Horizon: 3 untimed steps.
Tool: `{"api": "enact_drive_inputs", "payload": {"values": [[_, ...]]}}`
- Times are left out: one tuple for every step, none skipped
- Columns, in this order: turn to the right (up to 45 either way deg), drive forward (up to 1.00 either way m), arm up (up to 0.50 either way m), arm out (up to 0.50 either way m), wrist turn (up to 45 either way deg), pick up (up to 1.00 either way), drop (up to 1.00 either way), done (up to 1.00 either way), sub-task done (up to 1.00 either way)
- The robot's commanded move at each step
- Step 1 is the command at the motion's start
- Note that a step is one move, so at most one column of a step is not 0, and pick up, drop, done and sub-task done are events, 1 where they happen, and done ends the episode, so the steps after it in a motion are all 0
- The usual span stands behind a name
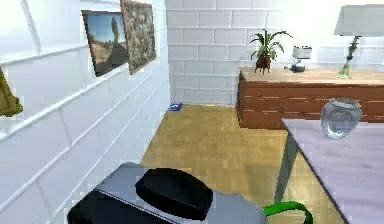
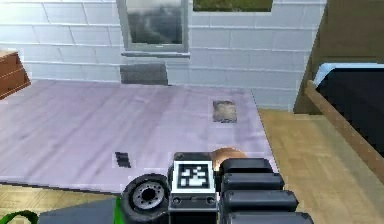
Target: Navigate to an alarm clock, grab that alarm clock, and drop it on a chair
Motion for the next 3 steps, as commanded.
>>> {"api": "enact_drive_inputs", "payload": {"values": [[45.0, 0.00, 0.00, 0.00, 0.0, 0.00, 0.00, 0.00, 0.00], [9.0, 0.00, 0.00, 0.00, 0.0, 0.00, 0.00, 0.00, 0.00], [-42.0, 0.00, 0.00, 0.00, 0.0, 0.00, 0.00, 0.00, 0.00]]}}
